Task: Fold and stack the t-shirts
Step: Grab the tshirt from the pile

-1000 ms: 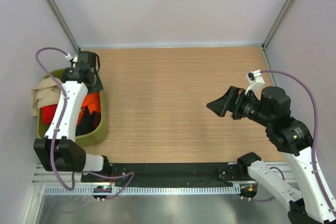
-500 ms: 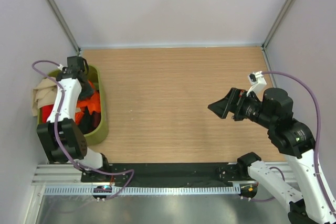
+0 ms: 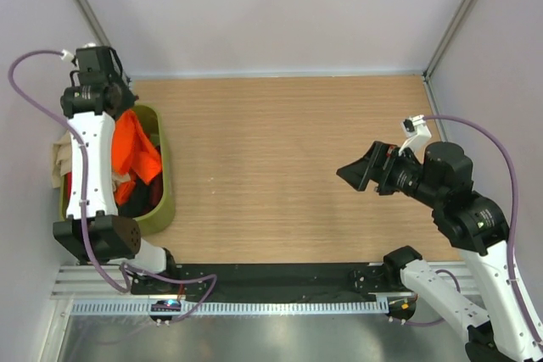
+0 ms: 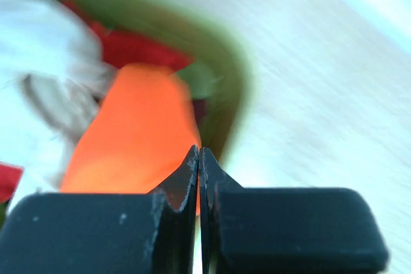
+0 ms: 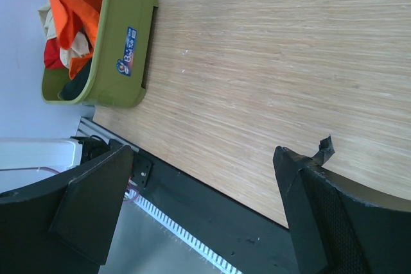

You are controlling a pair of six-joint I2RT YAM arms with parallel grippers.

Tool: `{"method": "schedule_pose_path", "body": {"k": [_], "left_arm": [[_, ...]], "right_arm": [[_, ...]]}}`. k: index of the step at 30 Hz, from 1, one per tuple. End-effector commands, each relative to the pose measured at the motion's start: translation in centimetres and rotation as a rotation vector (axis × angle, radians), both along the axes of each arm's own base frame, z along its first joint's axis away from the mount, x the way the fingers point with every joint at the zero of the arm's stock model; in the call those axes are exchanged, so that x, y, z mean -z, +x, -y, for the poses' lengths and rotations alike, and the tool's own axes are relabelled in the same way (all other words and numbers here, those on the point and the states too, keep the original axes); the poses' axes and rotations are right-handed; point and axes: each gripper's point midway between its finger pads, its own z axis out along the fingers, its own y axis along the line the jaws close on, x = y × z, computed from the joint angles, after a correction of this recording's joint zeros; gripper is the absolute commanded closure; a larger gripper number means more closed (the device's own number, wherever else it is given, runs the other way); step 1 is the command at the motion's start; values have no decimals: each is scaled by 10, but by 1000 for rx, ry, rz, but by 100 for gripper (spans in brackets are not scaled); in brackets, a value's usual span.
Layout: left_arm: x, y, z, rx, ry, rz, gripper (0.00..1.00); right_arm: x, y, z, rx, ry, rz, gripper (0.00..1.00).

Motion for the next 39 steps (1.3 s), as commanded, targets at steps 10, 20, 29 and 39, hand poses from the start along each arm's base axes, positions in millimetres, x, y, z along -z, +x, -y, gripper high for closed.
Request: {"method": "schedule_pose_path", "body": {"k": [10, 20, 29, 39], "left_arm": [[-332, -48, 273, 929, -663, 923, 100], [-102, -14, 124, 210, -57, 333, 50], [44, -44, -15, -108, -43, -42, 35], [146, -34, -22, -62, -74, -287, 40]], "right_arm": [[-23, 10, -5, 10, 46, 52, 1], [-7, 9, -5, 17, 39, 3, 1], [-6, 10, -8, 0, 38, 12, 1], [-2, 15, -6, 12, 22, 22, 1]]}}
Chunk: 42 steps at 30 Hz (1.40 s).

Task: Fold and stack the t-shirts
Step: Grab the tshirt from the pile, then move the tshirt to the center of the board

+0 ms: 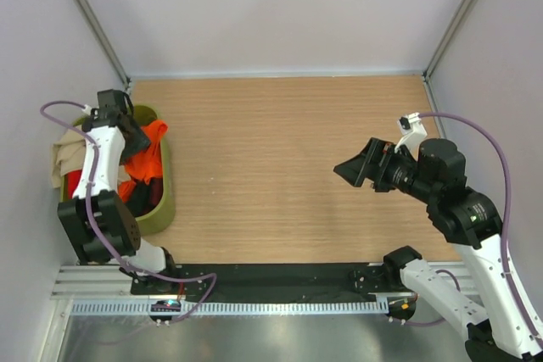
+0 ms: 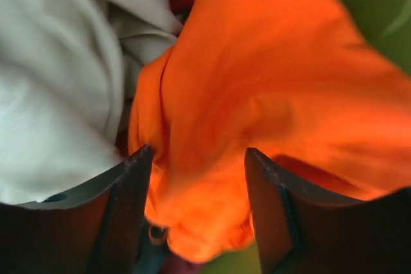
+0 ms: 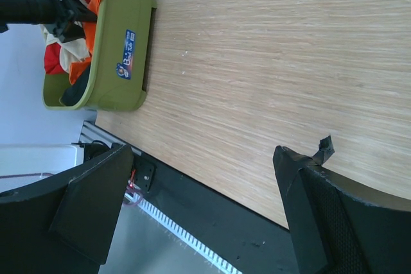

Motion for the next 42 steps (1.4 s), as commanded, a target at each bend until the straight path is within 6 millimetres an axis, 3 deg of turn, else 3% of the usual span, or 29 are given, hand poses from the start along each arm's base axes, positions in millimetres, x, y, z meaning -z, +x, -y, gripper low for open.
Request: {"method": "schedule_pose_path", "body": {"k": [1, 2, 3, 5, 6, 8, 9, 12, 13, 14, 15, 17, 19, 20, 22, 23, 26, 29, 30, 32, 33, 36, 37, 39, 40, 42], "left_arm": [[16, 15, -3, 49, 6, -21, 48], [16, 14, -5, 47, 12, -37, 76], [3, 20, -9, 47, 31, -17, 88], [-23, 23, -13, 41, 64, 25, 99], [-58, 28, -14, 41, 90, 115, 100], [-102, 32, -11, 48, 103, 238, 100], [-145, 33, -10, 50, 124, 346, 100], [-193, 31, 5, 86, 96, 459, 100], [-222, 29, 11, 104, 95, 531, 100], [-237, 29, 20, 135, 79, 574, 100], [-252, 30, 34, 184, 49, 626, 100], [-305, 24, 66, 274, 10, 807, 100], [-343, 16, 121, 460, -132, 964, 100], [-383, 9, 143, 505, -229, 1116, 100], [-416, -6, 188, 664, -396, 1223, 100], [-443, -15, 227, 802, -482, 1308, 100], [-472, -41, 292, 1029, -704, 1366, 100], [-458, -35, 336, 1120, -767, 1317, 100], [-429, -19, 350, 1111, -792, 1236, 100], [-400, -10, 371, 1124, -829, 1174, 100], [-351, 2, 388, 1114, -852, 1054, 99], [-268, 18, 397, 1055, -856, 866, 64], [-208, 18, 394, 1005, -832, 727, 51], [-154, 20, 378, 920, -743, 636, 47], [-108, 4, 364, 865, -716, 537, 45], [-72, -4, 343, 802, -635, 488, 45]], "right_arm": [[-10, 6, -1, 0, 4, 54, 1], [-11, 6, -1, -1, 2, 54, 1], [-10, 6, -1, -1, -2, 54, 1], [-11, 7, -1, -4, -7, 54, 1], [-11, 7, -1, -2, -8, 56, 1], [-10, 8, -1, 1, -7, 55, 1], [-9, 10, -2, 6, -1, 47, 1], [-7, 11, -6, -6, 18, 35, 1], [-6, 11, -7, -6, 26, 28, 1], [-6, 12, -8, -9, 28, 25, 1], [-6, 11, -8, -9, 30, 25, 1], [-5, 12, -8, -2, 28, 23, 1], [-5, 13, -6, 3, 23, 29, 0], [-6, 14, -6, 8, 20, 33, 1], [-9, 15, -5, 15, 19, 38, 1], [-11, 16, -5, 17, 20, 40, 1], [-17, 18, -5, 22, 23, 46, 1], [-21, 19, -3, 35, 22, 54, 1], [-20, 20, -2, 40, 17, 55, 1], [-18, 22, 1, 60, 5, 54, 1], [-16, 24, 2, 67, 0, 51, 1], [-5, 28, 4, 90, -24, 27, 1], [0, 31, 5, 100, -33, 14, 1], [12, 39, 8, 126, -63, -13, 1], [16, 43, 8, 136, -74, -18, 1], [30, 63, 9, 181, -97, -27, 1]]}}
